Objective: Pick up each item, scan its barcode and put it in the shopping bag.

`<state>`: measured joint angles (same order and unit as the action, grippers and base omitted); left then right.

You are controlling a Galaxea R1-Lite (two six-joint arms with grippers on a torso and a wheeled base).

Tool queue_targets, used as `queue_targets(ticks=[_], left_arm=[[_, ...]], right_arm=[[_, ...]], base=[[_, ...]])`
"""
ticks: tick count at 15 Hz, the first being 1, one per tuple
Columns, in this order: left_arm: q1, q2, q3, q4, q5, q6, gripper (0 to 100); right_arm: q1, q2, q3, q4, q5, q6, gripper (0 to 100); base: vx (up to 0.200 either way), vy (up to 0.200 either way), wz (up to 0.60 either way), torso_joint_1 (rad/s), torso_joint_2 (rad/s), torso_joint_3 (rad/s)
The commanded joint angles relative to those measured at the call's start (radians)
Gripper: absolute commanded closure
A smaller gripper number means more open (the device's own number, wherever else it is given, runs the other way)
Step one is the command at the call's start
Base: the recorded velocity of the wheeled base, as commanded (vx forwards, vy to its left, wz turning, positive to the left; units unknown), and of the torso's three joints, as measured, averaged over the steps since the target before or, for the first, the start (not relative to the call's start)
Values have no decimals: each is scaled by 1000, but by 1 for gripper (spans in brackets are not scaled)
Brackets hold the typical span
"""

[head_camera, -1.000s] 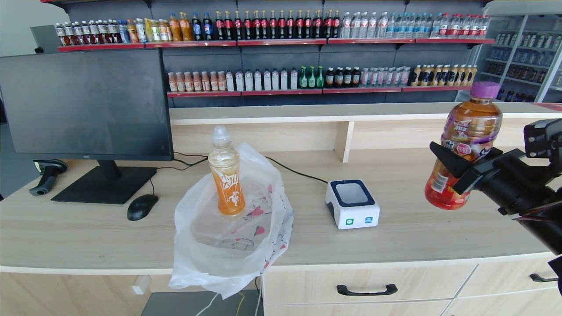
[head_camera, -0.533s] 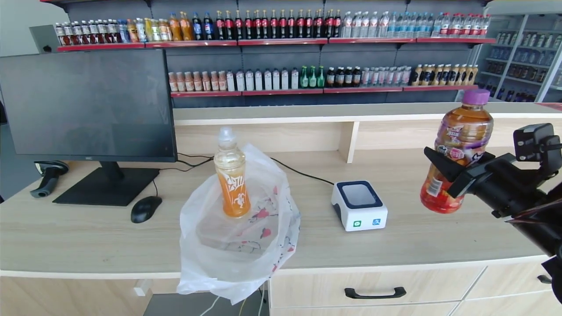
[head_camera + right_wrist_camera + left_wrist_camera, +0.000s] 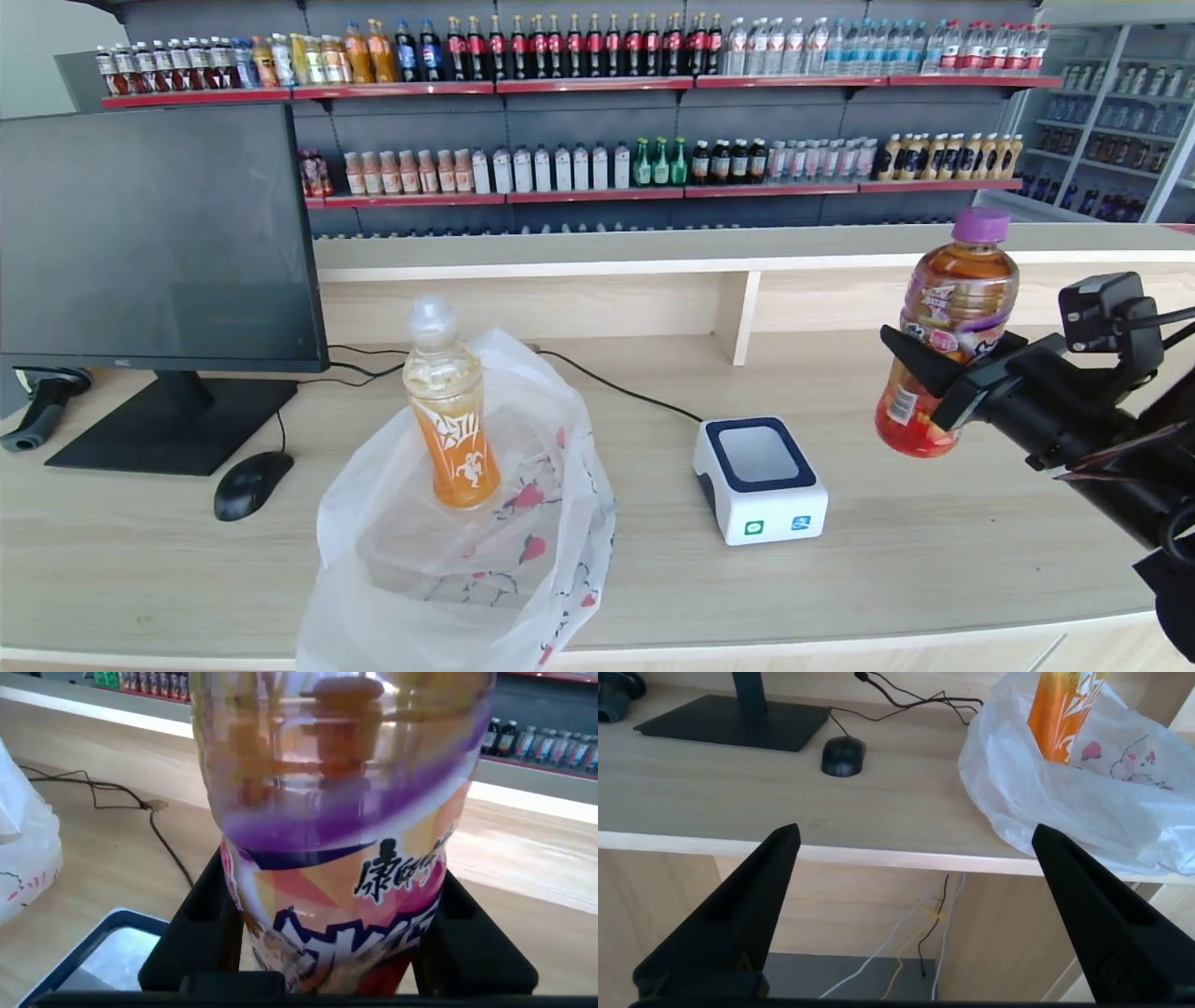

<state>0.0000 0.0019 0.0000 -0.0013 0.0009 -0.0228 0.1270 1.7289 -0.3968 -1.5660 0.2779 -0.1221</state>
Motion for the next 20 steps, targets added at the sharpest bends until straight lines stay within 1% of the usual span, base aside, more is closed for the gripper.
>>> queue_targets(ticks=[1,5,6,10,11,12,14,15,17,20], left_arm=[[0,0,0,0,1,0,0],[0,0,0,0,1,0,0],[0,0,0,0,1,0,0],[0,0,0,0,1,0,0],[0,0,0,-2,1,0,0],[-2,0,0,-2,1,1,0],[0,0,0,-2,1,0,0],[0,0,0,-2,1,0,0],[0,0,0,-2,1,0,0],[0,0,0,0,2,-3,0]], right_arm=[[34,24,-31,-5,1,-27,100],[134,81,-142,-5,0,-142,100],[166,93,-152,-5,0,-175,100],[230,124,-175,-5,9,-272,100],[255,132,-160,-5,41,-300,100],[260,139,-154,-5,96,-333,100],[252,164,-154,-5,172,-422,100],[252,167,-152,-5,192,-481,100],[255,178,-155,-5,234,-536,100],[235,225,-163,-5,365,-617,100]], base=[[0,0,0,0,0,0],[0,0,0,0,0,0],[0,0,0,0,0,0],[0,0,0,0,0,0],[0,0,0,0,0,0],[0,0,0,0,0,0],[0,0,0,0,0,0],[0,0,0,0,0,0],[0,0,0,0,0,0],[0,0,0,0,0,0]])
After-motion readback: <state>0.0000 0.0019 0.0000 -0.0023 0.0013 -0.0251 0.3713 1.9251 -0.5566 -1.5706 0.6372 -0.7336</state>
